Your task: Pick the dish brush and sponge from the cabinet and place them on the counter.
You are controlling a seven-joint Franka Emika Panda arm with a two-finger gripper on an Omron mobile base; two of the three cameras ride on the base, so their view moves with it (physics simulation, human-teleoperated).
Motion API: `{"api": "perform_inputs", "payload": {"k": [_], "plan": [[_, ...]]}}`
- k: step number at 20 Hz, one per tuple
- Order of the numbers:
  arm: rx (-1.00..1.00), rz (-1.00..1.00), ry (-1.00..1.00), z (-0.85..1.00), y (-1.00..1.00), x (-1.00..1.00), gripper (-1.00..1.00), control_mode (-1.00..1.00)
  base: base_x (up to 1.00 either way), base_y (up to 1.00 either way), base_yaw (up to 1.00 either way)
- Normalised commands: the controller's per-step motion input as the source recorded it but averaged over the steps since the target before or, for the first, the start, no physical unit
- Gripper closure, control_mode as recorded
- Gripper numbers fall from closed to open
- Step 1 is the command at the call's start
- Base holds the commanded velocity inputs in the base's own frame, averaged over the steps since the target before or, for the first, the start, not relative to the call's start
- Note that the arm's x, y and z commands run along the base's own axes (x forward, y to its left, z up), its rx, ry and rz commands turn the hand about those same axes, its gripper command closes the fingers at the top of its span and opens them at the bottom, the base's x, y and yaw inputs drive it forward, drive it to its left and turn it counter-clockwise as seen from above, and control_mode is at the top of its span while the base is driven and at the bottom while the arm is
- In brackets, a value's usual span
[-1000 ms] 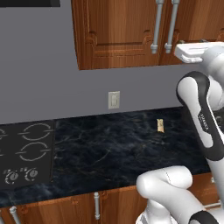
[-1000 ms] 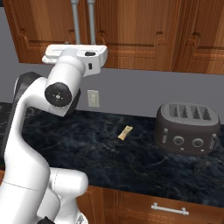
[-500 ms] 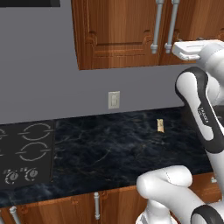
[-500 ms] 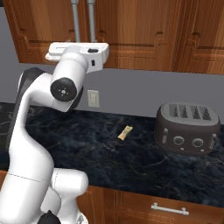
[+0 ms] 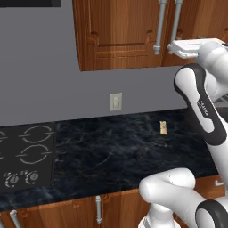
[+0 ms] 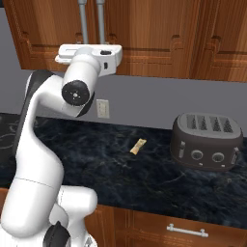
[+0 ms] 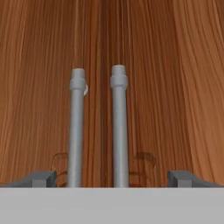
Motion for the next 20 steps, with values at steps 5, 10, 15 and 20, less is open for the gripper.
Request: {"api": "perform_inputs", "payload": {"k": [5, 10, 15, 20], "plan": [[0.0, 0.0, 0.0, 0.0, 0.0, 0.23, -1.0, -1.0, 0.0, 0.0, 0.0], [0.0, 0.0, 0.0, 0.0, 0.0, 0.23, -1.0, -1.0, 0.0, 0.0, 0.0], [0.0, 0.0, 0.0, 0.0, 0.0, 0.23, -1.0, -1.0, 0.0, 0.0, 0.0], [0.0, 0.0, 0.0, 0.0, 0.0, 0.24, -1.0, -1.0, 0.0, 0.0, 0.0]]}}
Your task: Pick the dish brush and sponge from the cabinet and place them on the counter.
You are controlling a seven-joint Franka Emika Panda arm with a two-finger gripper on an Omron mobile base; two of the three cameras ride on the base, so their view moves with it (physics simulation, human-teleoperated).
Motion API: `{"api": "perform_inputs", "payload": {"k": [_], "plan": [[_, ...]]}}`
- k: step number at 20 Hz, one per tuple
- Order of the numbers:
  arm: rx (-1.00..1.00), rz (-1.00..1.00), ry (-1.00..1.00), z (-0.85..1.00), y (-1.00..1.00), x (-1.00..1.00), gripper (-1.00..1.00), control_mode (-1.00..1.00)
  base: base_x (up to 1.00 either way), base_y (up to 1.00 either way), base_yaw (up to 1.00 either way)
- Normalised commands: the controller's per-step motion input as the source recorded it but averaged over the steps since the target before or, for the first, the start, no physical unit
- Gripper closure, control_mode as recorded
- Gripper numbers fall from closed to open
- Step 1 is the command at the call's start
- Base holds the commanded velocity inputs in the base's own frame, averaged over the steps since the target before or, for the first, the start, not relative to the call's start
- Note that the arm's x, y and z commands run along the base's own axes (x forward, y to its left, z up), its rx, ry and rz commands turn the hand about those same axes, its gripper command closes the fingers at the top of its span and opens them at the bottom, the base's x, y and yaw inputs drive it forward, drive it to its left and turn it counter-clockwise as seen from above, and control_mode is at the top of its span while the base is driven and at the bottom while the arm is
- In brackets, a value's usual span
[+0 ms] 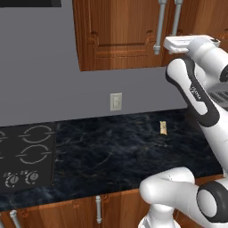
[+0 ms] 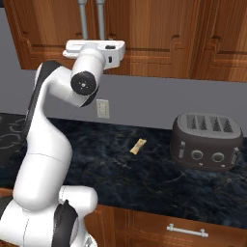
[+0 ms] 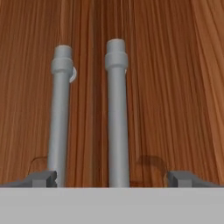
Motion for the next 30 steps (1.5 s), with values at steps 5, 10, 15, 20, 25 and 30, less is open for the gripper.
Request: {"api": "perform_inputs", "payload": {"k": [5, 10, 15, 20, 25, 30], "plan": [[0.0, 0.0, 0.0, 0.0, 0.0, 0.24, -1.0, -1.0, 0.0, 0.0, 0.0], [0.0, 0.0, 0.0, 0.0, 0.0, 0.24, -1.0, -1.0, 0.0, 0.0, 0.0], [0.0, 0.01, 0.0, 0.0, 0.0, 0.25, -1.0, -1.0, 0.0, 0.0, 0.0], [0.0, 0.01, 0.03, -0.01, 0.0, 0.31, -1.0, -1.0, 0.0, 0.0, 0.0], [0.0, 0.01, 0.04, -0.03, 0.0, 0.33, -1.0, -1.0, 0.0, 0.0, 0.0], [0.0, 0.01, 0.07, -0.09, 0.13, 0.43, 1.0, -1.0, 0.0, 0.0, 0.0]]}}
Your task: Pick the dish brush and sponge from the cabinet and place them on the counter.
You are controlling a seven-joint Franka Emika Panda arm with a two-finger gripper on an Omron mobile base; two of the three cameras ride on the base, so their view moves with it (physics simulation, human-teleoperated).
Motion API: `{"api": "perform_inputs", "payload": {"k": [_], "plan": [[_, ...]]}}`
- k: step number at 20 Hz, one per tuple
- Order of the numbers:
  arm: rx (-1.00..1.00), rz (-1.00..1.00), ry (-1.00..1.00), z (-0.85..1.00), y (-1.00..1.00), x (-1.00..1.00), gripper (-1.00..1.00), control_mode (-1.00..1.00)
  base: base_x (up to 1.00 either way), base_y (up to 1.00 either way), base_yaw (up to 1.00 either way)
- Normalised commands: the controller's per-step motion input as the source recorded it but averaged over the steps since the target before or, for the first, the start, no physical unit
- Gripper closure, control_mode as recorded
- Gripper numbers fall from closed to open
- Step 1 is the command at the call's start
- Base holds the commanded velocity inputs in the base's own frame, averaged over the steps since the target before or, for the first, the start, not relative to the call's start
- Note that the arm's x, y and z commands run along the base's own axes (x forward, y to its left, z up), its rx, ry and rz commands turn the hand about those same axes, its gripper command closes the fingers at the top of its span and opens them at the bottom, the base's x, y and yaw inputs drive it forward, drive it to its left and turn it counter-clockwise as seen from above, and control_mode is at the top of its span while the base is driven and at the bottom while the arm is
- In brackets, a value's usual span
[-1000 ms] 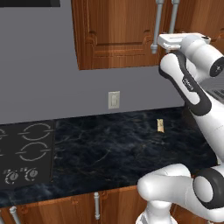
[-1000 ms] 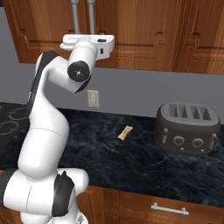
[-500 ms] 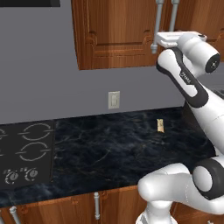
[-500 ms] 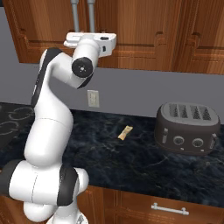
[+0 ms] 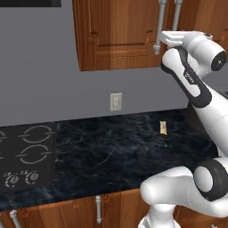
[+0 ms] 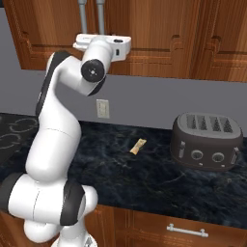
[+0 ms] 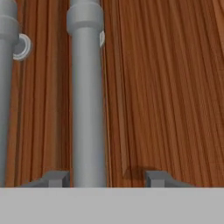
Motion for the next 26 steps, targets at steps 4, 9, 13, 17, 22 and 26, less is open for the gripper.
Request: {"api": "perform_inputs", "payload": {"k": [4, 9, 13, 17, 22, 26], "plan": [[0.01, 0.0, 0.08, 0.0, 0.03, 0.3, 1.0, -1.0, 0.0, 0.0, 0.0], [0.0, 0.02, 0.13, -0.01, 0.0, 0.21, 1.0, -1.0, 0.0, 0.0, 0.0], [0.0, 0.02, 0.16, -0.02, 0.0, 0.23, 1.0, -1.0, 0.0, 0.0, 0.0], [0.0, 0.03, 0.17, -0.01, -0.02, 0.1, 1.0, -1.0, 0.0, 0.0, 0.0], [0.01, 0.05, 0.14, -0.02, -0.19, 0.0, 1.0, -1.0, 0.0, 0.0, 0.0], [0.01, 0.05, 0.06, -0.06, -0.43, -0.16, 1.0, -1.0, 0.0, 0.0, 0.0]]}}
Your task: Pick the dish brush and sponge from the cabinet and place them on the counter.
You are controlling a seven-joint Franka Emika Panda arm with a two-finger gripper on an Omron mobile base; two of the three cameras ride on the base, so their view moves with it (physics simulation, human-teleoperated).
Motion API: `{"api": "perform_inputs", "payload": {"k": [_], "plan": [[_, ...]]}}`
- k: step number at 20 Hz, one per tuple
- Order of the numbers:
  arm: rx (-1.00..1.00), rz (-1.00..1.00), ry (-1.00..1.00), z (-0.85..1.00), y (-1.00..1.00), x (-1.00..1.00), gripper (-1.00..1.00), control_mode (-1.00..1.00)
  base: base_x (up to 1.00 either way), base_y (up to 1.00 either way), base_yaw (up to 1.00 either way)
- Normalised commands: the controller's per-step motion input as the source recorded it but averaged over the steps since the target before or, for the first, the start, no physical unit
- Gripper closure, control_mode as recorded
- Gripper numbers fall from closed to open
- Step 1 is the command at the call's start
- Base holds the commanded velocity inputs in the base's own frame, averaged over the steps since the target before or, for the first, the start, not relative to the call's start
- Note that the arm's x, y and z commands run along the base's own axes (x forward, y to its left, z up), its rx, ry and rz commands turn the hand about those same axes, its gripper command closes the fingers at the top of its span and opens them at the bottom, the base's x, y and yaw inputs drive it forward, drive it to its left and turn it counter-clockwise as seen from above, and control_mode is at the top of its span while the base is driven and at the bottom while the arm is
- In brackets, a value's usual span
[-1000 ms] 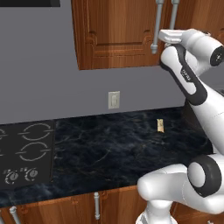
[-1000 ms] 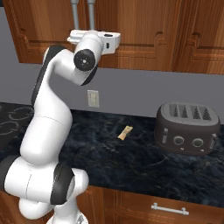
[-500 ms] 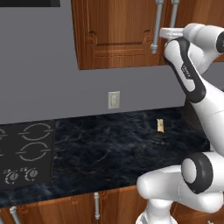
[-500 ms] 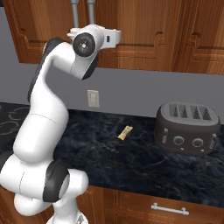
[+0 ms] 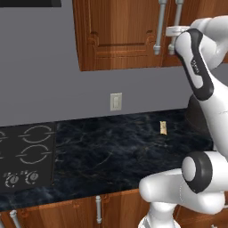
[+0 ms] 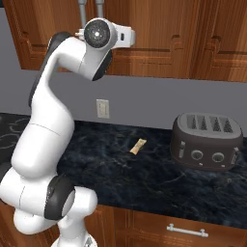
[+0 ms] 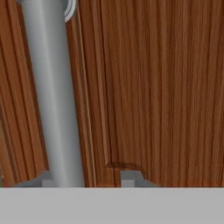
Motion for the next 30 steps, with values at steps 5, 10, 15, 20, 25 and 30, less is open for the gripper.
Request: {"api": "perform_inputs", "payload": {"k": [5, 10, 15, 20, 25, 30], "plan": [[0.02, 0.03, 0.03, -0.04, -0.68, -0.37, 1.0, -1.0, 0.0, 0.0, 0.0], [0.02, 0.01, 0.01, 0.0, -0.8, -0.52, 1.0, -1.0, 0.0, 0.0, 0.0], [0.04, 0.01, 0.0, 0.0, -0.91, -0.61, 1.0, -1.0, 0.0, 0.0, 0.0], [0.06, 0.01, 0.0, -0.01, -0.99, -0.66, 1.0, -1.0, 0.0, 0.0, 0.0], [0.05, 0.0, 0.0, -0.02, -0.99, -0.59, 1.0, -1.0, 0.0, 0.0, 0.0], [0.06, 0.0, 0.0, -0.05, -1.0, -0.59, 1.0, -1.0, 0.0, 0.0, 0.0]]}}
